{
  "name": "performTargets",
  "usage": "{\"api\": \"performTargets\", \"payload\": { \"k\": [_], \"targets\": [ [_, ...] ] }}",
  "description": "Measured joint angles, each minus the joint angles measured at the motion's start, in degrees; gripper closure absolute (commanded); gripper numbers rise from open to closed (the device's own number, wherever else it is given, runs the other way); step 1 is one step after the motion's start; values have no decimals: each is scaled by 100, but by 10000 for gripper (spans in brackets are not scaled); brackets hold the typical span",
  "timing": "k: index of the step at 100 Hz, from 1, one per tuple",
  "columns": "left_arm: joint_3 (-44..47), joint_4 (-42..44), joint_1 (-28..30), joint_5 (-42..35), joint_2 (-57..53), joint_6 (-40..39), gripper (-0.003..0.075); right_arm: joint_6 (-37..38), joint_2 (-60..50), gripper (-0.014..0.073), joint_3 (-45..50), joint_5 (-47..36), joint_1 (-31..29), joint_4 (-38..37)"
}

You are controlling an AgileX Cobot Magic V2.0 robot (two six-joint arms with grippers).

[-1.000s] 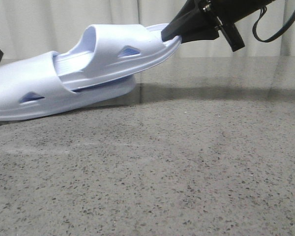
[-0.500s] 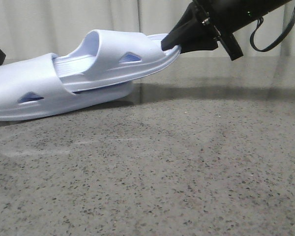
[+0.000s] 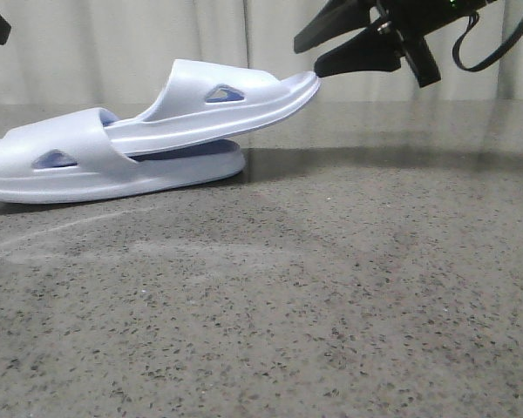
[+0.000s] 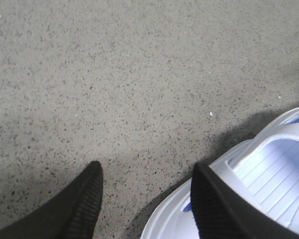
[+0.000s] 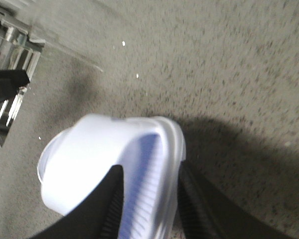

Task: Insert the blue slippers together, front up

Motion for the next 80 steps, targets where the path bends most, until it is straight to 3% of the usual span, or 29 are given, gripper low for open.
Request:
{"api": "performTargets", "payload": {
  "k": [20, 27, 34, 46, 48, 63, 80],
  "targets": [
    [-42, 137, 0, 53, -14, 0, 371, 0, 0, 383, -232, 440, -425, 35],
    [-42, 172, 0, 100, -14, 0, 391, 0, -24, 433, -232, 481, -574, 9],
    [-42, 199, 0, 155, -14, 0, 461, 0, -98, 525, -232, 503, -724, -59],
    [-42, 209, 0, 178, -87, 118, 662, 0, -341, 701, -232, 518, -940, -332],
    [-42, 220, 0, 186, -125, 165, 705, 0, -370, 696, -232, 518, -965, -410],
    [-42, 220, 0, 175, -513, 429, 705, 0, -759, 678, -137, 444, -1033, -882],
    [352, -87, -11, -438, -1193, 841, 705, -11, -1296, 678, 381, -120, -1033, -1021]
  ]
}}
